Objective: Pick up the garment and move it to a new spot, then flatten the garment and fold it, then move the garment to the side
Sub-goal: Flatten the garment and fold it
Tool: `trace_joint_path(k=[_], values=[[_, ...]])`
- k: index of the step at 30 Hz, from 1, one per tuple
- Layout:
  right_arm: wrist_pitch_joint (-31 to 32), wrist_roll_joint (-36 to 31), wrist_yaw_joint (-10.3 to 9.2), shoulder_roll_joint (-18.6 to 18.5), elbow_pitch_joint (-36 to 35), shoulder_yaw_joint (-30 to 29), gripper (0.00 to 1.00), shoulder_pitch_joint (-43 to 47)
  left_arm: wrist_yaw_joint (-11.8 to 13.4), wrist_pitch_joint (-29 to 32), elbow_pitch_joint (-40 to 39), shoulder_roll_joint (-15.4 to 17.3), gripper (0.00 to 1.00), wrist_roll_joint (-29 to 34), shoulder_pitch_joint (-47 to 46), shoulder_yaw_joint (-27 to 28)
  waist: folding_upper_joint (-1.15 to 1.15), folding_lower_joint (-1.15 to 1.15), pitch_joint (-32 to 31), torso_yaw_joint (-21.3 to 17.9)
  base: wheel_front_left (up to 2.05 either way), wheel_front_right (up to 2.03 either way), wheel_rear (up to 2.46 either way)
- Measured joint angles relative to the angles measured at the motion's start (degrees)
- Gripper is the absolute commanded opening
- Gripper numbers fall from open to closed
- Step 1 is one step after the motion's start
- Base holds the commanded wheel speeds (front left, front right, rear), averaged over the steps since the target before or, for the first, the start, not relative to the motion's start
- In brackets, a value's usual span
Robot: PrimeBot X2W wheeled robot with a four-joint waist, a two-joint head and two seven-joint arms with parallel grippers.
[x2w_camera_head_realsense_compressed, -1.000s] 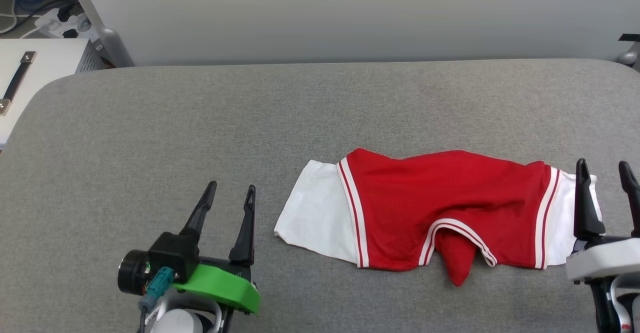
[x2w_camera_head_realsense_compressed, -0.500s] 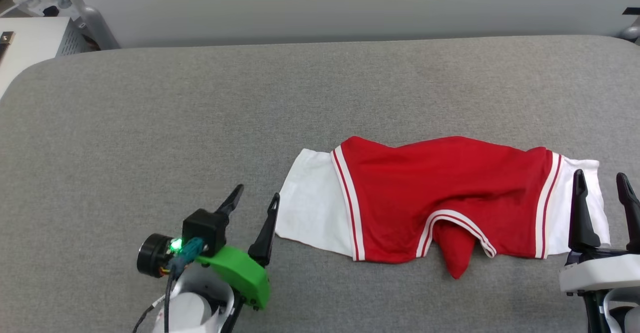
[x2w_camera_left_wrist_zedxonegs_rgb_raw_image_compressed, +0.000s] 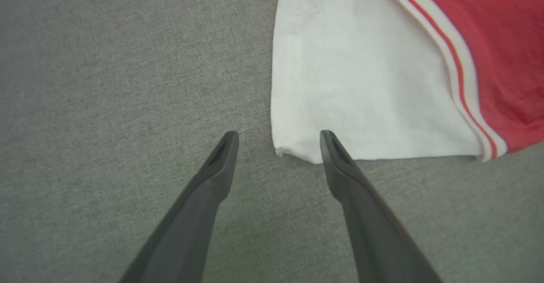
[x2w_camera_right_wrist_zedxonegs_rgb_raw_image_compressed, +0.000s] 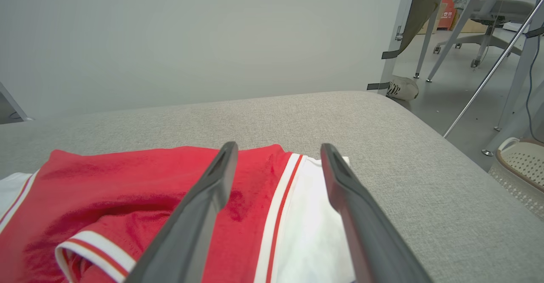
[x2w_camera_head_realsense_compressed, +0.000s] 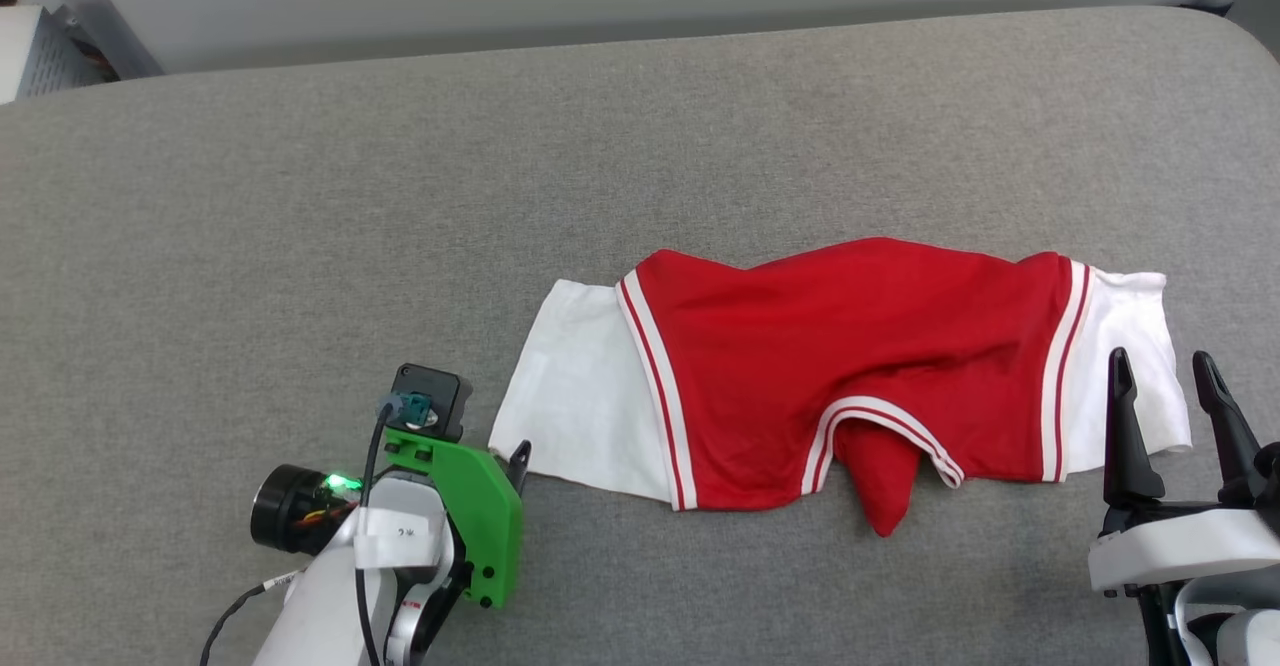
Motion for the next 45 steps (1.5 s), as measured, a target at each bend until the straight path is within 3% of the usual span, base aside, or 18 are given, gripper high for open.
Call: trace_joint_path(k=[4,13,14,15,16,20,25,28,34,37,41,43,44,45], values=[[-0.35,0.0,0.0,0.18,0.47,0.0,1.0,-0.08,1.24,1.82,-0.23,-0.04,1.0,-0.09,-0.04,0.33,0.0,0.0,1.41,-0.93,0.0,0.0,0.0],[-0.51,0.21,0.0,0.54,0.97,-0.02,1.0,-1.22,1.18,1.92,3.11,1.29,1.0,0.24,-2.6,-0.09,0.0,0.0,4.18,-2.51,0.0,0.0,0.0],[-0.51,0.21,0.0,0.54,0.96,-0.05,1.0,-1.35,1.15,2.18,3.35,1.26,0.78,0.2,-2.77,-0.22,0.0,0.0,4.35,-2.56,0.0,0.0,0.0],[-0.52,0.21,0.0,0.54,0.96,-0.1,1.0,-1.41,1.03,2.4,3.59,1.26,0.35,0.07,-3.08,-0.4,0.0,0.0,4.51,-2.57,0.0,0.0,0.0],[-0.67,0.21,0.0,0.54,0.97,-0.13,1.0,-1.41,0.85,2.43,3.92,1.25,0.0,-0.21,-3.22,-0.41,0.0,0.0,4.59,-2.52,0.0,0.0,0.0],[-0.91,0.14,0.0,0.52,1.16,-0.62,1.0,-1.41,0.8,1.18,4.74,0.99,0.0,-1.51,-3.32,0.36,0.0,0.0,4.19,-2.02,0.0,0.0,0.0],[-0.46,-0.36,0.0,0.11,1.83,-1.27,1.0,-1.22,2.68,-3.08,4.88,-0.15,0.0,-4.22,-1.66,3.49,0.0,0.0,2.73,-1.01,0.0,0.0,0.0],[1.8,-1.44,0.0,-0.07,2.78,-1.57,1.0,-0.97,4.67,-6.36,3.42,0.2,0.0,-6.05,1.37,7.08,0.0,0.0,0.66,0.3,0.0,0.0,0.0],[7.81,-2.94,0.0,-0.85,4.24,-1.74,1.0,0.78,4.67,-7.61,-1.24,0.98,0.0,-7.67,4.98,7.87,0.0,0.0,-1.55,2.7,0.0,0.0,0.0],[13.06,-2.89,0.0,-2.59,4.53,-1.02,1.0,1.09,4.43,-5.68,-3.74,0.99,0.0,-8.18,6.76,7.27,0.0,0.0,-2.32,3.98,0.0,0.0,0.0],[25.47,-0.15,0.01,-7.72,3.07,0.73,1.0,0.76,3.6,-0.59,-9.38,1.42,0.0,-9.67,9.83,5.52,0.0,0.0,-3.01,5.88,0.0,0.0,0.0],[32.61,1.2,0.01,-9.47,2.44,0.3,1.0,-0.23,3.61,0.68,-11.9,1.65,0.0,-9.69,10.15,5.3,0.0,0.0,-2.98,6.57,0.0,0.0,0.0],[43.07,2.4,0.01,-11.27,2.15,-0.3,1.0,-2.03,3.7,1.91,-14.35,1.76,0.0,-10.09,10.17,5.06,0.0,0.0,-2.56,7.22,0.0,0.0,0.0],[46.09,2.88,0.01,-11.7,2.13,-0.36,1.0,-2.58,3.76,2.34,-14.83,1.88,0.0,-10.09,10.18,5.0,0.0,0.0,-2.31,7.37,0.0,0.0,0.0]])
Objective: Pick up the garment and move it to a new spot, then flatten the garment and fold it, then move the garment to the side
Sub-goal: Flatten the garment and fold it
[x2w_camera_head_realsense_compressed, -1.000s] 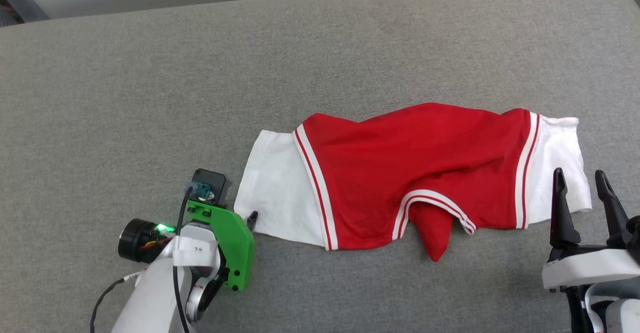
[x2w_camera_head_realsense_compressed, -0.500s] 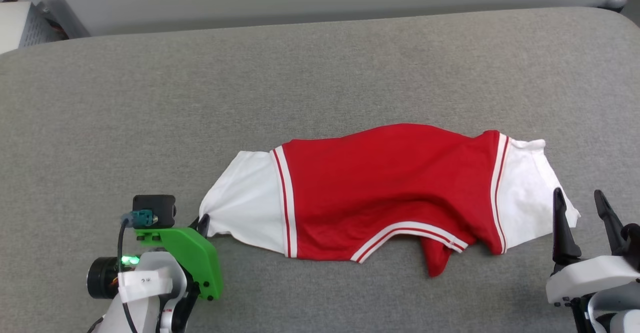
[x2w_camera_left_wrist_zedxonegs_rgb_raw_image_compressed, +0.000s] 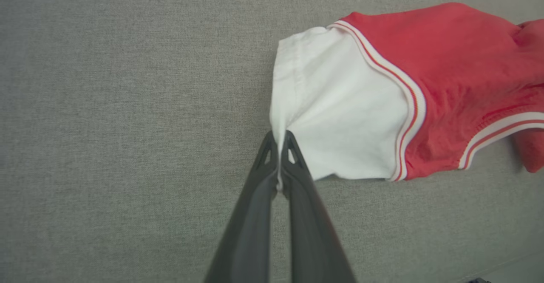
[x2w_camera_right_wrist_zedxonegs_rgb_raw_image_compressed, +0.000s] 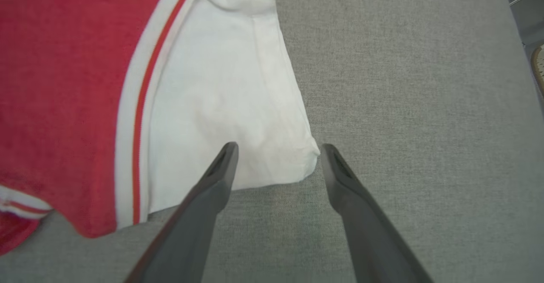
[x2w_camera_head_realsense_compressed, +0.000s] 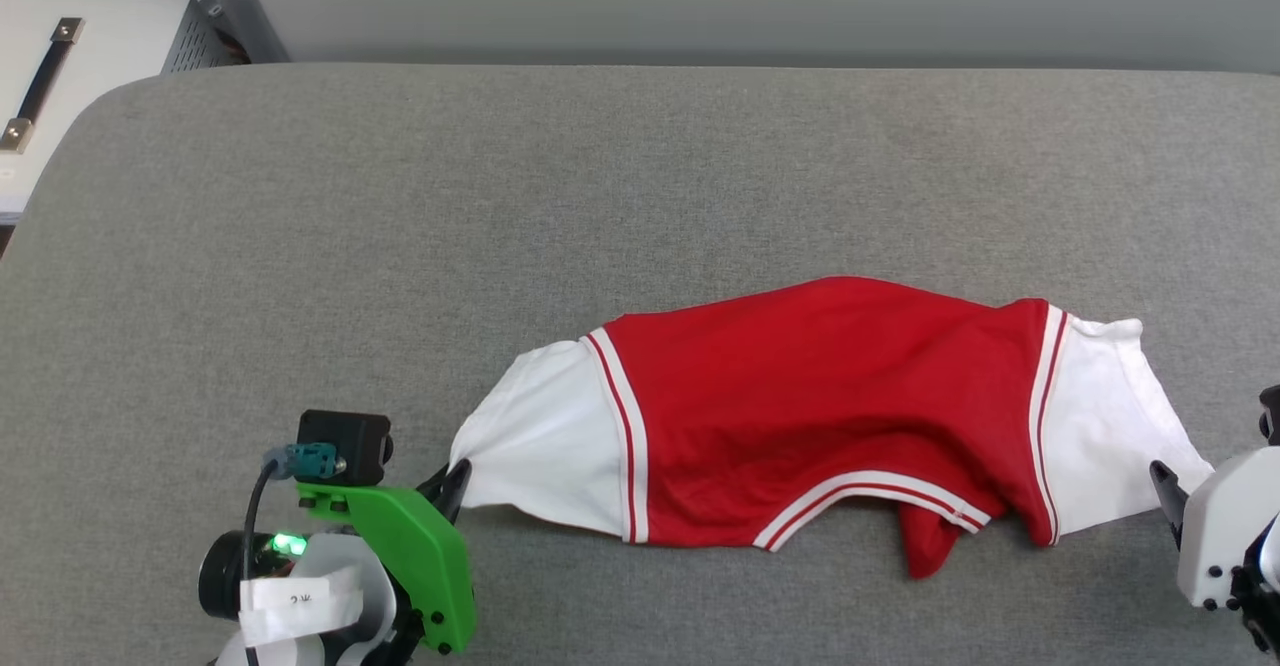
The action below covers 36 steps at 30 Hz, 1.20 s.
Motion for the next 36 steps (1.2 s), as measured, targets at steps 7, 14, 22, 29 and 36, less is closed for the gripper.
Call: trace_joint_path(k=[7,14,22,29,36], values=[[10.51,-0.02,0.0,-2.48,2.13,-1.38,1.0,-3.06,0.27,1.01,-2.02,0.13,0.0,0.01,-0.01,-1.2,0.0,0.0,2.59,1.51,0.0,0.0,0.0],[10.21,-0.98,0.0,-1.93,3.93,-1.75,1.0,-3.64,0.44,1.0,-2.19,0.15,0.0,0.09,-0.08,-1.58,0.0,0.0,4.75,2.47,0.0,0.0,0.0],[10.23,-0.08,-0.07,-2.59,5.77,-0.65,0.39,-3.86,0.44,1.0,-1.87,0.36,0.0,0.09,-0.46,-1.7,0.0,0.0,6.03,3.07,0.0,0.0,0.0],[8.01,1.04,-0.02,-2.33,6.21,0.68,0.0,-3.85,0.52,0.32,-1.26,0.92,0.0,-0.23,-0.42,-1.14,0.0,0.0,3.71,2.66,0.0,0.0,0.0],[3.96,3.16,-0.01,-5.1,3.92,1.83,0.0,-3.66,0.67,-1.56,-2.71,1.93,0.0,-0.55,-0.38,0.25,0.0,0.0,-0.48,1.81,0.0,0.0,0.0]])
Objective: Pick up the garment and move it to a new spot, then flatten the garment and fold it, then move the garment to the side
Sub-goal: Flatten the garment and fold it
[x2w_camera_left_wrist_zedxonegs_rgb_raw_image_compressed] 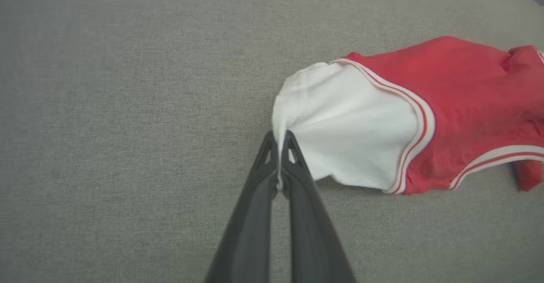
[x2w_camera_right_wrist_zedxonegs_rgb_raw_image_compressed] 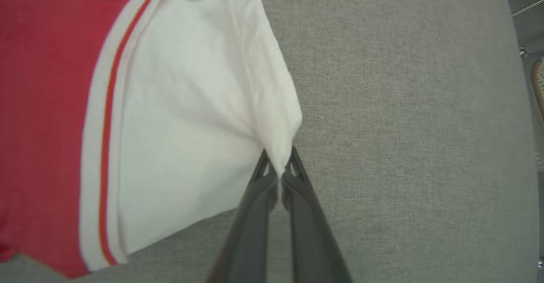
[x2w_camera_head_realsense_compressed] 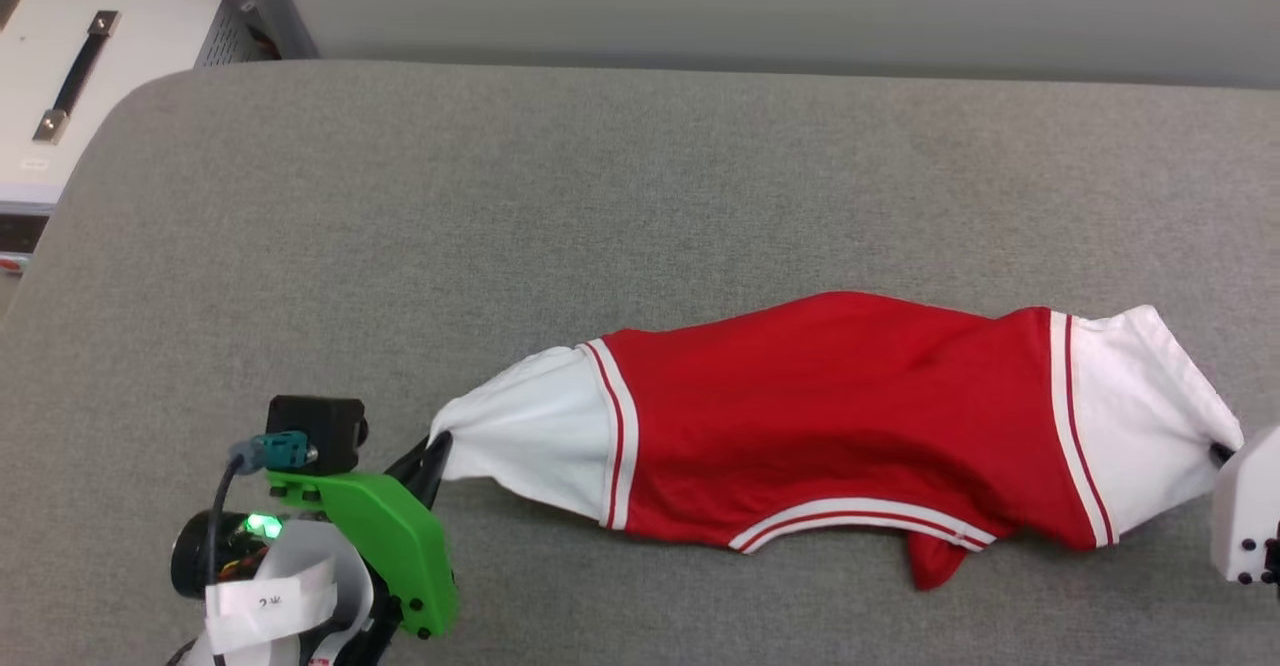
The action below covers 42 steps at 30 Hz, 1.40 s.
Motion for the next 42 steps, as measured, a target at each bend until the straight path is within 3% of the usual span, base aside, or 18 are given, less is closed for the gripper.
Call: trace_joint_path(k=[9,17,26,36,42], values=[[-3.8,6.47,0.02,-8.14,-4.6,4.32,0.0,-3.19,-0.73,-0.35,-3.56,4.0,0.0,0.22,-2.53,2.47,0.0,0.0,-5.83,-1.47,0.0,0.0,0.0],[-6.68,10.72,0.02,-11.66,-7.92,5.9,0.0,-10.72,-1.27,0.9,-8.13,6.65,0.0,-0.59,-8.77,5.54,0.0,0.0,-9.04,-3.36,0.0,0.0,0.0],[-8.5,11.49,0.02,-12.13,-9.9,5.69,0.0,-19.06,-1.26,0.98,-9.69,8.83,0.0,-1.67,-16.73,8.76,0.0,0.0,-9.19,-4.85,0.0,0.0,0.0],[-13.18,9.51,0.02,-9.4,-9.74,4.24,0.0,-25.58,-1.25,-4.03,-9.29,8.89,0.0,-2.99,-24.17,11.6,0.0,0.0,-7.33,-5.55,0.0,0.0,0.0],[-14.28,8.02,0.03,-9.93,-8.11,6.67,0.0,-30.89,-1.81,-4.47,-7.22,9.67,0.0,-4.42,-29.08,12.58,0.0,0.0,-4.58,-5.82,0.0,0.0,0.0]])
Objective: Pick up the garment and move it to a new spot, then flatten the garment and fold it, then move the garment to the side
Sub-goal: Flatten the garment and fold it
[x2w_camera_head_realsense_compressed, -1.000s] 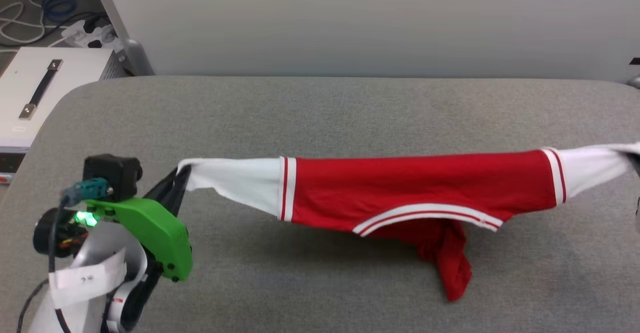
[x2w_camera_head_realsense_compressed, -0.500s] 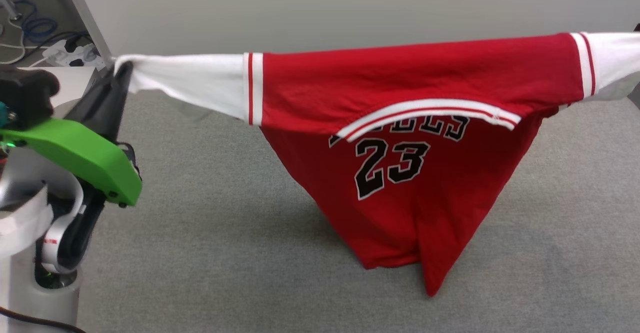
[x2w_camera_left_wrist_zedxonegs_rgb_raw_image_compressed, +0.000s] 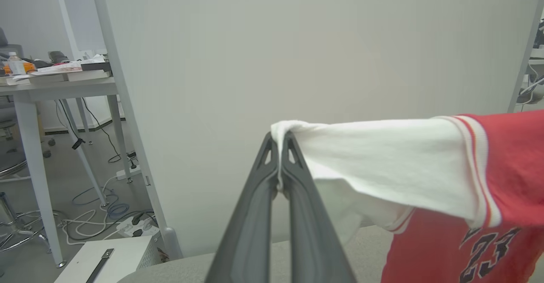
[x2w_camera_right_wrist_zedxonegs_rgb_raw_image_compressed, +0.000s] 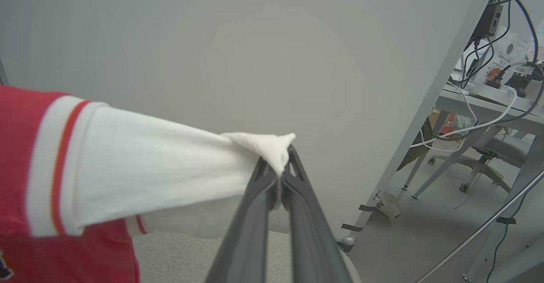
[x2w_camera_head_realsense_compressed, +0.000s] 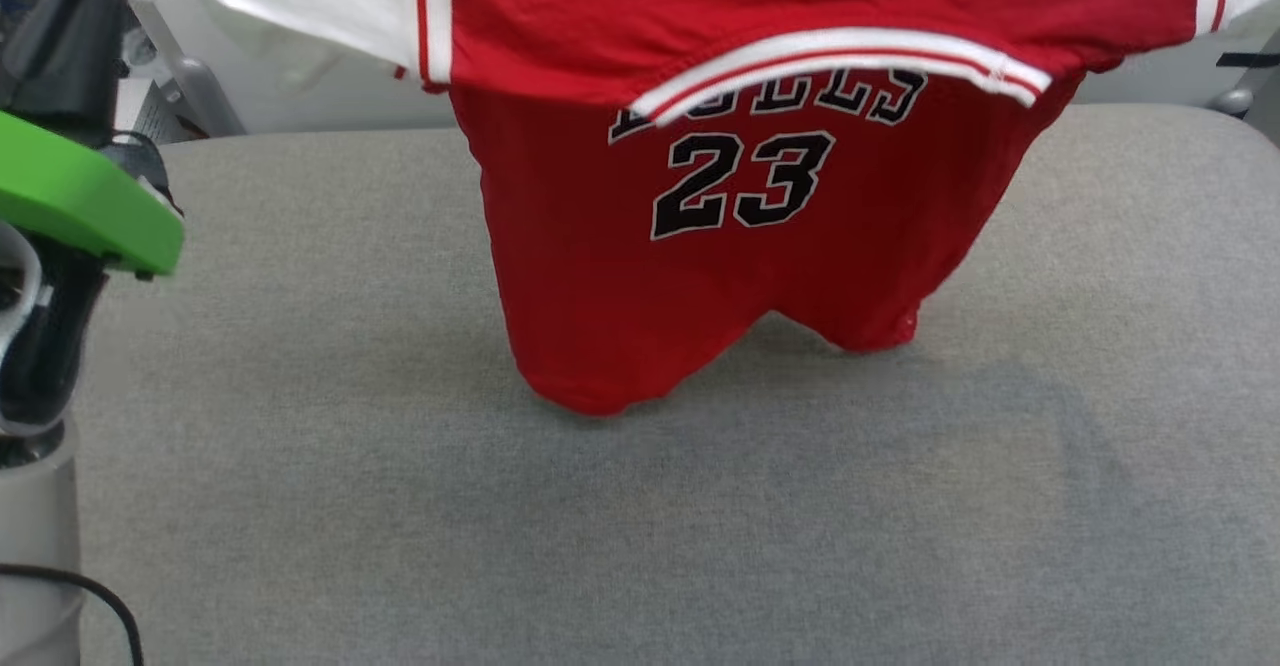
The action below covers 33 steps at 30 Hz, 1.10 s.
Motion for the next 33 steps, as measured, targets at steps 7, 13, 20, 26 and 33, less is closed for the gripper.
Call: trace_joint_path(k=[7,13,20,26,33], values=[[-1.58,-0.75,0.03,-0.8,4.08,2.54,0.0,-10.89,-2.09,-1.36,5.36,2.78,0.0,-0.09,-11.21,-0.2,0.0,0.0,5.86,-0.1,0.0,0.0,0.0],[-3.92,-3.01,0.03,-1.96,9.47,5.63,0.0,-23.5,-4.01,-3.65,12.5,5.01,0.0,1.11,-25.61,-3.24,0.0,0.0,13.12,0.01,0.0,0.0,0.0],[-9.85,-5.73,0.03,1.53,18.27,6.2,0.0,-38.1,-4.59,-9.59,23.91,5.5,0.0,3.64,-43.46,-6.16,0.0,0.01,21.72,0.23,0.0,0.0,0.0],[-16.63,-8.43,0.03,5.95,26.17,5.08,0.0,-48.21,-4.93,-17.35,34.28,4.89,0.0,5.56,-55.44,-6.86,0.0,0.01,28.18,0.19,0.0,0.0,0.0],[-24.66,-12.5,0.03,8.9,33.77,3.16,0.0,-53.51,-4.9,-28.3,43.62,2.65,0.0,7.11,-60.55,-7.45,0.0,0.01,33.86,0.43,0.0,0.0,0.0]])
